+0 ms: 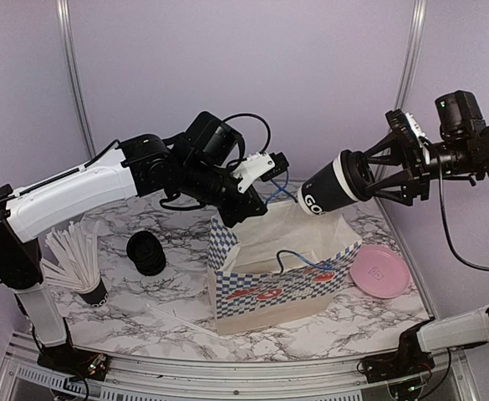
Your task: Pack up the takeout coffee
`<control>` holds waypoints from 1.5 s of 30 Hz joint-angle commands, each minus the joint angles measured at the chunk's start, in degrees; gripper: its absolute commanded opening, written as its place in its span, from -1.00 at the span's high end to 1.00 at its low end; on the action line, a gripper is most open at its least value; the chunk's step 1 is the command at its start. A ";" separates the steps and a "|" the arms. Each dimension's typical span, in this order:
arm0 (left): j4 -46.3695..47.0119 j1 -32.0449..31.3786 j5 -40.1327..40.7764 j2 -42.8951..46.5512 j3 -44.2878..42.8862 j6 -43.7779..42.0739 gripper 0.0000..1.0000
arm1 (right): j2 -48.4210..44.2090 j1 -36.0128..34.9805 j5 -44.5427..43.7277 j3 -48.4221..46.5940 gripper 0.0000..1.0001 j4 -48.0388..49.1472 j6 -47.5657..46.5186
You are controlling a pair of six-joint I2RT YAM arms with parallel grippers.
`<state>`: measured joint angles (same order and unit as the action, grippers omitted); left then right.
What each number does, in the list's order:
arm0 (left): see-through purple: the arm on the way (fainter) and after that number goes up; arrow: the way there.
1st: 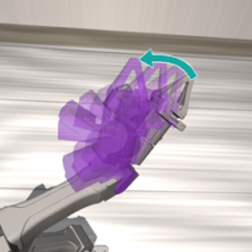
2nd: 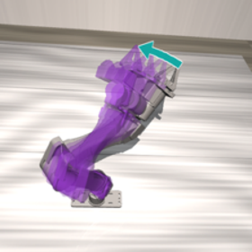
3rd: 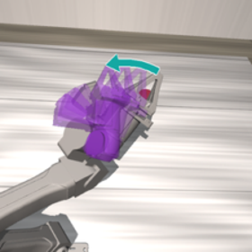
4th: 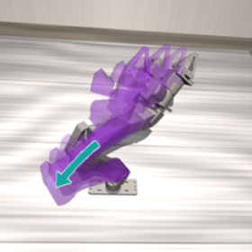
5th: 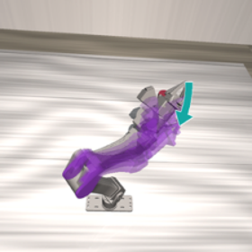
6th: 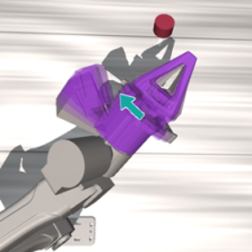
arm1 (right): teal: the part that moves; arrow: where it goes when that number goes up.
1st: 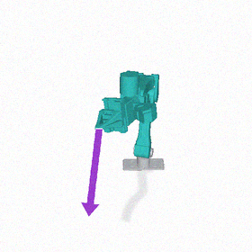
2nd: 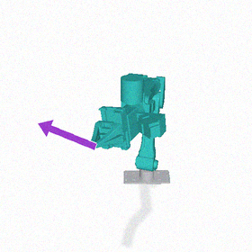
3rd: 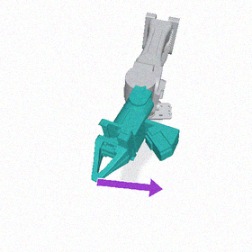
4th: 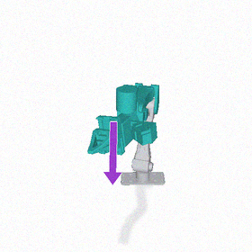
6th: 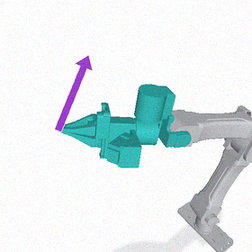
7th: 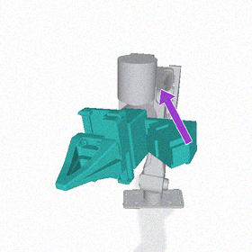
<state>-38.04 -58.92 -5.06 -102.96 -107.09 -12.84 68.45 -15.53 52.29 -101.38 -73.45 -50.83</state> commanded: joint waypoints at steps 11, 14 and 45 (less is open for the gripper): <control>-0.37 0.20 -2.03 -2.02 -3.03 0.96 1.00 | -1.56 -7.44 -5.29 8.65 0.15 0.55 -6.21; -0.42 0.13 -2.40 -1.95 -3.21 0.95 1.00 | -0.22 -13.57 -12.69 8.13 0.15 3.19 -4.65; -0.50 -2.78 6.07 7.60 -5.11 4.84 -0.30 | 10.98 -35.33 -42.01 4.02 0.24 -2.49 -4.65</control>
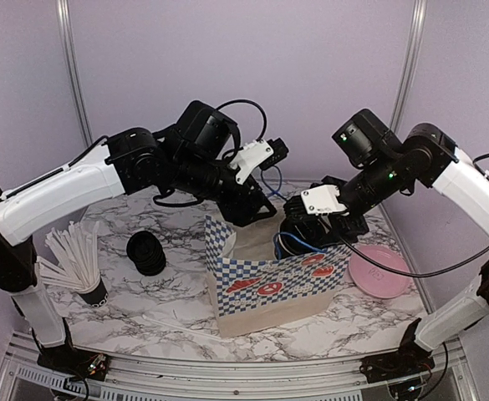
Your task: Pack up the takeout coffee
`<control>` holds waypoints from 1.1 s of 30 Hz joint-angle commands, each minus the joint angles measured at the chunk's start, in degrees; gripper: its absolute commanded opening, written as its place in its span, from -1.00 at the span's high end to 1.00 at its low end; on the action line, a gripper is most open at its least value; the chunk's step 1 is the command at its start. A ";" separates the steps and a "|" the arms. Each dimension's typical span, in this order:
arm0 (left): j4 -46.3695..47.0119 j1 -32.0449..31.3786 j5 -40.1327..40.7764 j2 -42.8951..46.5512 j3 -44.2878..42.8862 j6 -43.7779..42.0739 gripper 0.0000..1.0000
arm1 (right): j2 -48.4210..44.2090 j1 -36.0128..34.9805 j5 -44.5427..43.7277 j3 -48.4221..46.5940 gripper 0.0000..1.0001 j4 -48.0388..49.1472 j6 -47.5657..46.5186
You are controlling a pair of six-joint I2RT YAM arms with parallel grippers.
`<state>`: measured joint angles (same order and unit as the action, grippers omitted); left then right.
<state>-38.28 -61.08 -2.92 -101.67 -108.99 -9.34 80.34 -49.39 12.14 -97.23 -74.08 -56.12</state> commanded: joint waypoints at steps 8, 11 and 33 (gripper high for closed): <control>0.18 2.07 17.16 9.12 -1.03 4.36 -0.40 | -2.88 -10.45 -7.32 2.77 0.24 -4.58 5.93; 0.64 5.01 15.70 8.09 1.16 6.08 -0.37 | -4.46 -14.41 -10.25 6.59 0.24 -4.58 7.63; 7.90 1.45 -14.94 -0.14 12.00 7.18 0.05 | -13.31 -23.30 -16.20 20.52 0.22 -3.55 7.89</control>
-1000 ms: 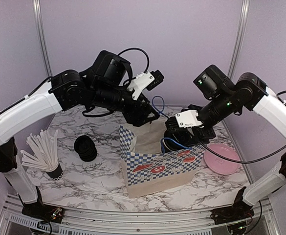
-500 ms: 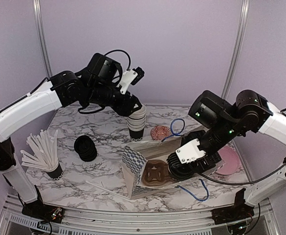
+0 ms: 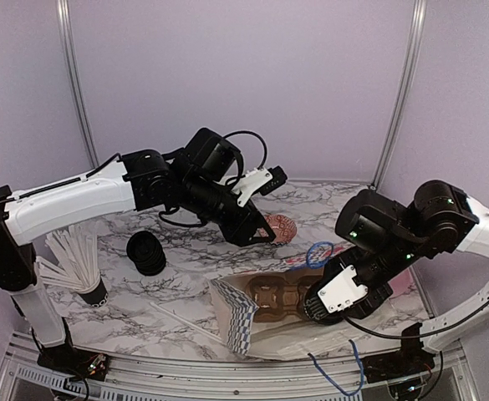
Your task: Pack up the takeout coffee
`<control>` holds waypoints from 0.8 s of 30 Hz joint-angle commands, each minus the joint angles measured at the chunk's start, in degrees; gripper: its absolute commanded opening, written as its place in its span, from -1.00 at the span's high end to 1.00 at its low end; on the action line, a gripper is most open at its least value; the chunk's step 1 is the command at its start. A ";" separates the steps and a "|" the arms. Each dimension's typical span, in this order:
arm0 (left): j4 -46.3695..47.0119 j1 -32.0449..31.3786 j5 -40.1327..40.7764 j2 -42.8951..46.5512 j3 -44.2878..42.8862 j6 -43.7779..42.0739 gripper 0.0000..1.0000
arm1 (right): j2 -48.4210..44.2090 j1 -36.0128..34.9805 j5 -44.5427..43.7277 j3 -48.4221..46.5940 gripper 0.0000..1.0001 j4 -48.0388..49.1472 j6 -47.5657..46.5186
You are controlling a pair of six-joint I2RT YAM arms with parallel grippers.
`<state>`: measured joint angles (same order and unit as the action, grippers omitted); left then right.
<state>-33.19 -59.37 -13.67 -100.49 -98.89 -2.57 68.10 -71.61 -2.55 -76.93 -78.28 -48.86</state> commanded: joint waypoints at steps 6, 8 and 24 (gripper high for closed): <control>4.07 -0.30 -6.28 -2.33 4.22 0.95 0.04 | -2.97 -3.75 -5.39 2.94 0.22 2.85 0.95; 4.94 -0.30 -7.97 -2.47 4.47 1.51 0.03 | -4.07 -3.88 -7.05 4.71 0.22 4.68 1.50; 9.34 -0.39 -15.46 -4.91 4.06 3.63 0.06 | -12.67 -3.97 -19.33 14.42 0.28 15.98 -0.71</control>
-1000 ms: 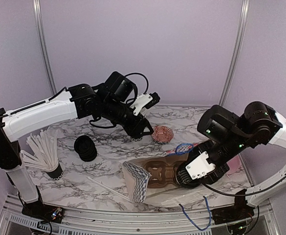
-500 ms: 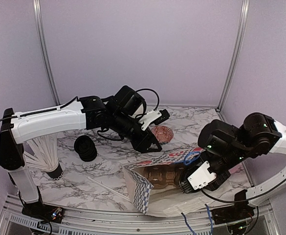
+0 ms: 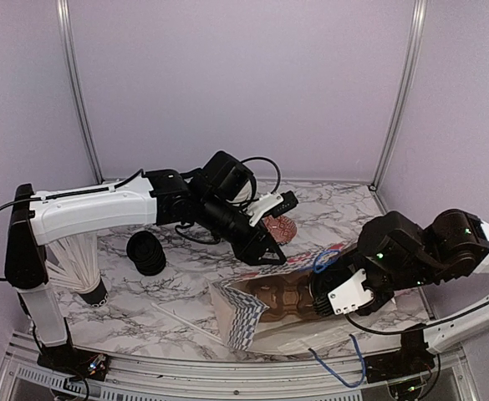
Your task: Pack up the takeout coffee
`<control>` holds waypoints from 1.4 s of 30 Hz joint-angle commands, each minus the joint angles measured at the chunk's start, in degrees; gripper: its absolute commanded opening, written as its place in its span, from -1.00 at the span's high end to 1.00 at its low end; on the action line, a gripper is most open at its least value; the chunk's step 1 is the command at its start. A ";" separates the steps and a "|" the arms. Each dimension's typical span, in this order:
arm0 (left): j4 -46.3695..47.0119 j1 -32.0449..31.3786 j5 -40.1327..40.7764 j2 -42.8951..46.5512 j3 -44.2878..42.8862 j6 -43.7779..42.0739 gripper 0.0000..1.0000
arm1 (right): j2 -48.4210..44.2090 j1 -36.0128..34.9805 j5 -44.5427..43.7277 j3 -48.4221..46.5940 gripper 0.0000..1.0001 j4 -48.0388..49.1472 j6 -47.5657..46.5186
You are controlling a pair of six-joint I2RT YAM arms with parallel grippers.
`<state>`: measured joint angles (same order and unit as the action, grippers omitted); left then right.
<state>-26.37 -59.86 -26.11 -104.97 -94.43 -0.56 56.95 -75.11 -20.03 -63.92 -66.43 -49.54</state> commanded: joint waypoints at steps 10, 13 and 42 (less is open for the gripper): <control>4.53 -0.79 -6.12 1.04 1.28 1.91 0.07 | -5.07 -0.48 0.12 5.98 0.31 5.50 -0.24; 4.64 -0.78 -6.33 0.73 1.53 1.88 0.09 | -6.05 -0.47 1.44 6.11 0.32 6.40 -1.32; 5.91 -2.20 -12.57 -1.22 0.13 0.86 0.14 | -10.06 -0.47 6.71 9.64 0.31 5.67 -10.49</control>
<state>-21.65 -61.84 -37.54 -105.23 -93.36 1.04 47.86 -75.13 -15.90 -52.47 -59.31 -57.43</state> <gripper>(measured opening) 0.433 0.679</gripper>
